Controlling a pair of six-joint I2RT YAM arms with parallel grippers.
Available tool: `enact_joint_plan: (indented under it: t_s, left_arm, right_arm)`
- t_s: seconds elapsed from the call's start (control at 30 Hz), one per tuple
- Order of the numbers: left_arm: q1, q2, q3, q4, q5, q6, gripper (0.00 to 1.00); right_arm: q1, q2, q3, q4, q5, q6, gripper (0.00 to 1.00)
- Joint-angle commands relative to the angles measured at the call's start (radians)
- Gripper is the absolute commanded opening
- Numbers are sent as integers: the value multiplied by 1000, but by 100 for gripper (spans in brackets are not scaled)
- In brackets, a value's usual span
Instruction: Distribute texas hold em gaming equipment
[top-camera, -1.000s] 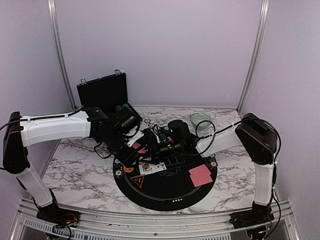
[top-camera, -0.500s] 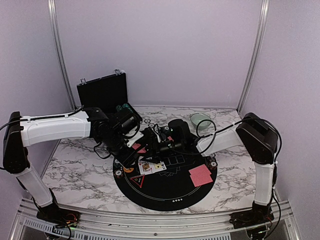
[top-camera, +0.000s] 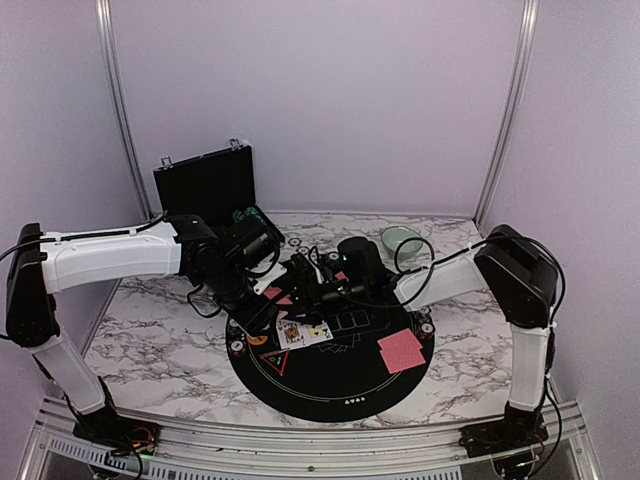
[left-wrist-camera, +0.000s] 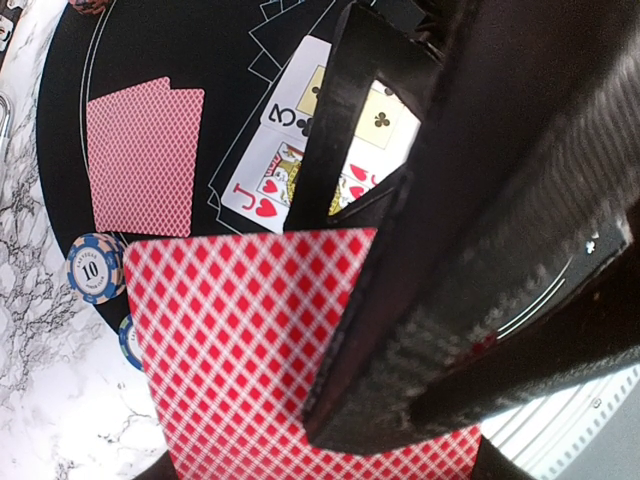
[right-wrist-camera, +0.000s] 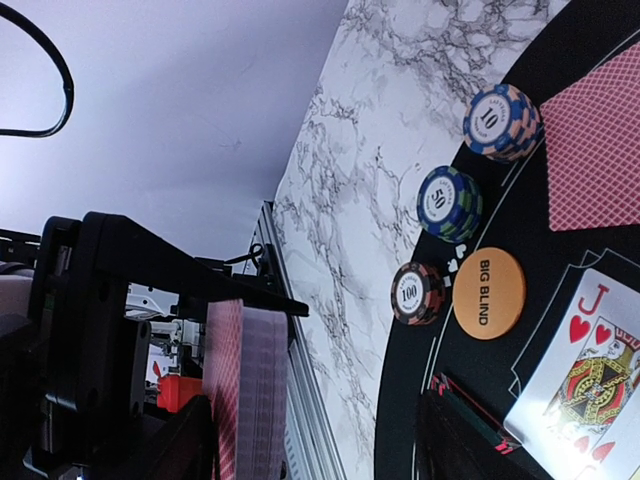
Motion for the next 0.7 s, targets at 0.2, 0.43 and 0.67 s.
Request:
enact_joint_plan:
  t_s: [0.2, 0.43, 0.67]
  left_arm:
    - [-3, -18, 23, -4, -5, 5, 50]
    - [-3, -21, 20, -4, -2, 3, 50]
    - [-3, -21, 18, -4, -4, 4, 50]
  right_arm:
    - [-9, -51, -7, -39, 32, -16, 66]
    - [-9, -72, -10, -40, 33, -20, 66]
    - [-13, -79, -20, -35, 35, -18, 66]
